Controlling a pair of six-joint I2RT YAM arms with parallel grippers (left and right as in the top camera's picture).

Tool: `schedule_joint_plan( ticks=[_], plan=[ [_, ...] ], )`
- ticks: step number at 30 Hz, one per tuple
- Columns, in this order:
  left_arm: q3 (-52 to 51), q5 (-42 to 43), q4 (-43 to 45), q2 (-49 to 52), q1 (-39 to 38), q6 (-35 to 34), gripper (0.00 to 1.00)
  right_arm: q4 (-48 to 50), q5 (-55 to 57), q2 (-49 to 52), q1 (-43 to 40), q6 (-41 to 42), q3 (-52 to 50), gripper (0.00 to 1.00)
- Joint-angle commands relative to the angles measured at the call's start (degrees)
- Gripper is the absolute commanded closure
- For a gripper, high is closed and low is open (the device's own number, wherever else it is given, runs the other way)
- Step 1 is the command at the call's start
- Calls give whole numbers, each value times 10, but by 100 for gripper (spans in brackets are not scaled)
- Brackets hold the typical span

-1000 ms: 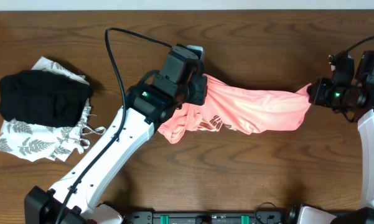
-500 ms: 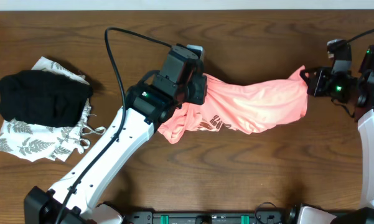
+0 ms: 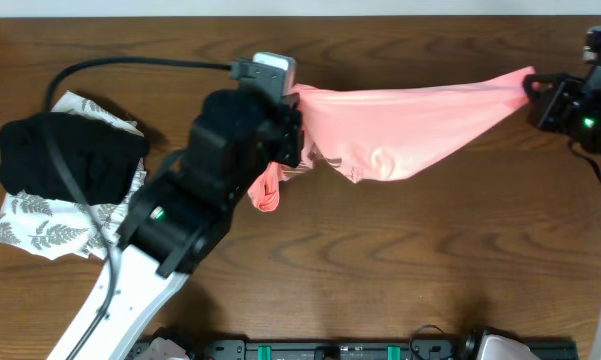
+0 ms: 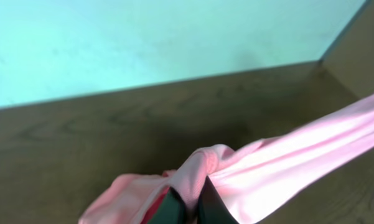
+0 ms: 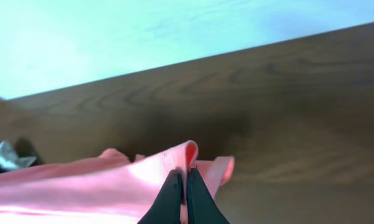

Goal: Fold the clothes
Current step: 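Lift the shirt high with both grippers, spreading it open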

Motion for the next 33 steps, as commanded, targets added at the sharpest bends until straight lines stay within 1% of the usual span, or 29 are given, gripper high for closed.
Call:
schedule_joint_plan(
  ticks=[1,4,5,13,17,19,25,30,33],
  plan=[
    [29,-18,3,-43,5,42,94,-28,92,-24,-6,17,38,99],
    [50,-12,-9,-78,5,66,94,-63,123,-39,-6,12,58,99],
    [61,-11,-19,-92,5,74,94,-68,120,-47,-6,-5,60,99],
    [146,-10,-94,-134,5,74,94,-86,141,-109,-6,-5,60,99],
    [196,5,-139,-131,5,80,94,-86,153,-138,-6,-5,60,99],
    [205,5,-149,-128,5,80,94,-90,154,-139,-6,-5,60,99],
    [207,15,-186,-120,5,68,94,-125,159,-135,-6,-5,60,99],
    [207,15,-230,-95,5,68,94,-135,182,-130,-6,-5,60,99],
    [207,15,-242,-77,5,67,94,-137,186,-129,-6,-7,60,99]
  ],
)
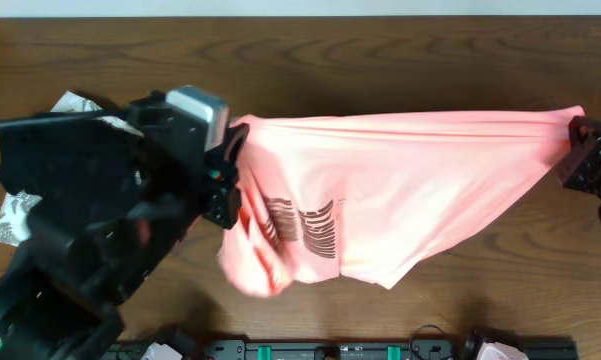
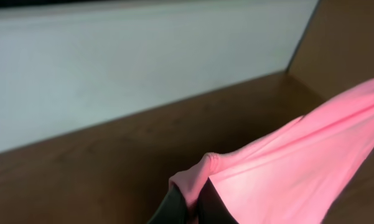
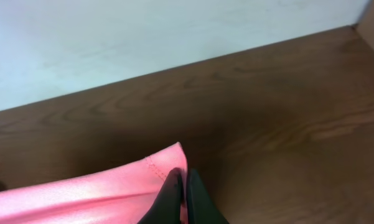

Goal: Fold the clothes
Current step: 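Lift the shirt high with both grippers, spreading it open, then lay the shirt flat on the table and release both grippers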

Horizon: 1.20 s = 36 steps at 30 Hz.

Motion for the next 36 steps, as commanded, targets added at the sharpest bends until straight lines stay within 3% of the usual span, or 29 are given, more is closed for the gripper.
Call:
schedule_joint_plan(
  ticks=[1,12,20,27,36],
  plan=[
    [15,-18,-2,13,6,-2,94,-1,52,1,-6,-12,2,99],
    [32,-17,4,9,-45,-10,94,-9,83,-12,-6,-11,21,99],
    [110,-18,13,9,-107,-10,94,-32,100,-13,-6,-11,136,99],
    [139,-18,10,9,-120,-23,94,-69,103,-12,-6,-29,214,99],
    [138,-44,-40,40,-120,-25,94,-131,107,26,-6,-33,216,99]
  ],
)
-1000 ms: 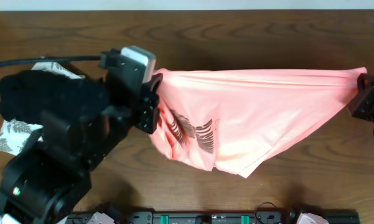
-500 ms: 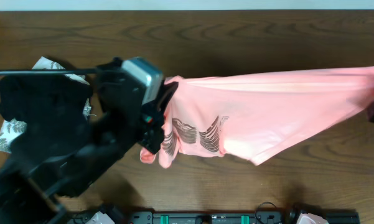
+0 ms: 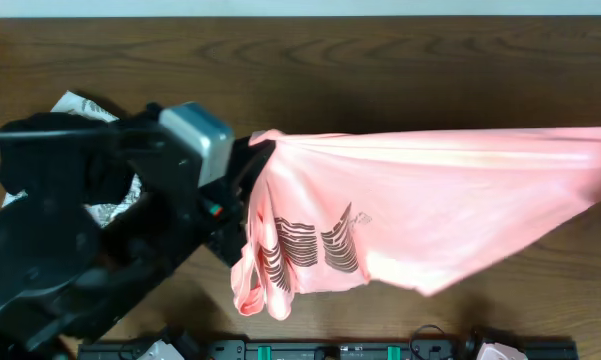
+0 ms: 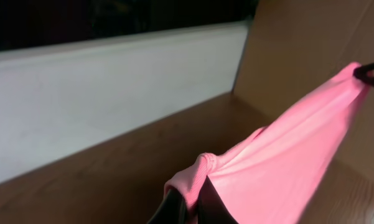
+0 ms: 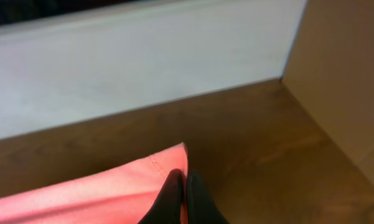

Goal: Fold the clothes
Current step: 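Lay the shirt flat on the table and release both grippers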

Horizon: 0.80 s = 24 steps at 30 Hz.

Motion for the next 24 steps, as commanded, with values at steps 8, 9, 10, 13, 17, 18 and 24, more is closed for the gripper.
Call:
schedule_joint_plan(
  ticks=[8,9,10,13,17,18,24],
  plan=[
    [2,-141,-50,124,18,-5,94,-34,16,130,-6,-15,-1,99],
    [2,-141,-47,145,30,-4,94,-33,16,147,-6,-15,-1,99],
    [2,-141,-43,167,42,-5,94,-33,16,164,-6,-15,-1,99],
    [2,-133,-30,238,83,-5,95,-28,16,221,-5,-27,-1,99],
    [2,-113,11,325,127,-5,94,-8,7,286,-5,-39,-1,99],
    [2,-113,24,343,134,-5,96,2,3,302,-5,-41,-1,99],
    [2,-92,115,454,182,-5,92,82,-37,409,-5,-41,-1,99]
  ],
)
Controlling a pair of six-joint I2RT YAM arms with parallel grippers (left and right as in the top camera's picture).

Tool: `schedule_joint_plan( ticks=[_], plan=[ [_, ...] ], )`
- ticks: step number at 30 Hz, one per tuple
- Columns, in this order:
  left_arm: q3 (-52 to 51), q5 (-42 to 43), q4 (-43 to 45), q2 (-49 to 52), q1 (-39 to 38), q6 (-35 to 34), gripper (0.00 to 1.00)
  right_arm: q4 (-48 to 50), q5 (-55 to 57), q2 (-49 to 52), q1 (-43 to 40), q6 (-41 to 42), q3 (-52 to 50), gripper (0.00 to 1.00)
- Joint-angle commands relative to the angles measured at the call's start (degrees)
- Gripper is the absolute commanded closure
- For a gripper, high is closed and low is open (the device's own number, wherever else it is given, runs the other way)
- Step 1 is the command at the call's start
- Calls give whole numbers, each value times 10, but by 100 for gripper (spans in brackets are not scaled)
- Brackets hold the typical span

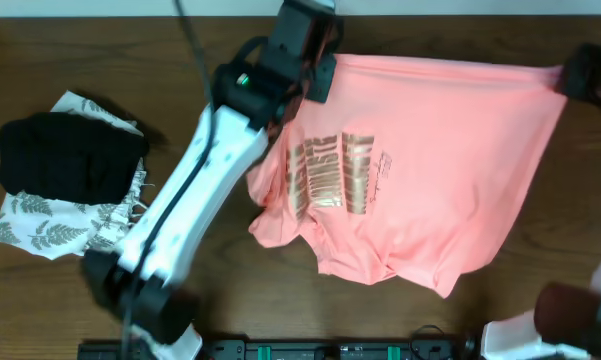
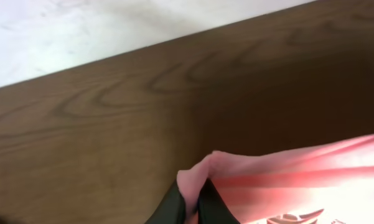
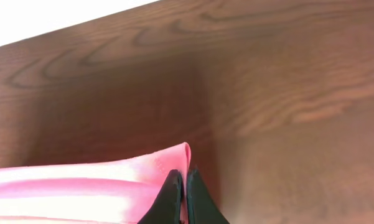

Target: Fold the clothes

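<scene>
A pink T-shirt (image 1: 420, 180) with a striped print lies spread on the wooden table (image 1: 100, 290), its upper edge stretched along the back of the table. My left gripper (image 1: 318, 82) is shut on the shirt's upper left corner (image 2: 199, 174). At the far right, my right gripper (image 1: 570, 75) is shut on the upper right corner (image 3: 174, 158). Both wrist views show pink cloth pinched between dark fingers over brown wood. The shirt's lower part sags in folds toward the front.
A black garment (image 1: 65, 158) lies on a white leaf-print cloth (image 1: 50, 225) at the left side of the table. A dark rail (image 1: 330, 350) runs along the front edge. The left arm (image 1: 190, 200) stretches diagonally across the table's left half.
Both grippers have moved toward the back of the table, still holding the shirt. The shirt, held up in the air before, now lies flatter with its top edge near the back.
The shirt hung bunched between the two grippers near the back. Then it was stretched wide, print showing, nearer the middle. Then it was held high and close to the camera. Now it is spread on the table with both corners still gripped.
</scene>
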Motion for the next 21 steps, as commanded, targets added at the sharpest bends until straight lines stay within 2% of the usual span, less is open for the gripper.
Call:
schedule_joint_plan(
  ticks=[1,4,6,8,9,11,15,18,21],
  plan=[
    [2,-1,34,43,36,-3,93,32,-12,52,-5,-13,0,99],
    [2,3,92,88,54,7,91,74,-28,103,-2,-13,0,98],
    [2,3,137,112,63,22,83,110,-26,135,-1,-16,0,90],
    [2,1,181,131,72,30,69,147,-24,162,0,-30,0,77],
    [2,-4,198,137,78,30,57,164,-19,175,-1,-33,0,66],
    [3,-14,201,135,88,30,51,170,-11,182,-3,-38,1,56],
    [8,-18,148,102,107,48,47,156,-3,171,-10,-38,1,41],
    [8,-8,85,67,108,48,43,123,-9,151,-14,-34,1,35],
    [8,67,6,41,106,37,42,64,-35,130,-9,-34,1,30]
  ],
)
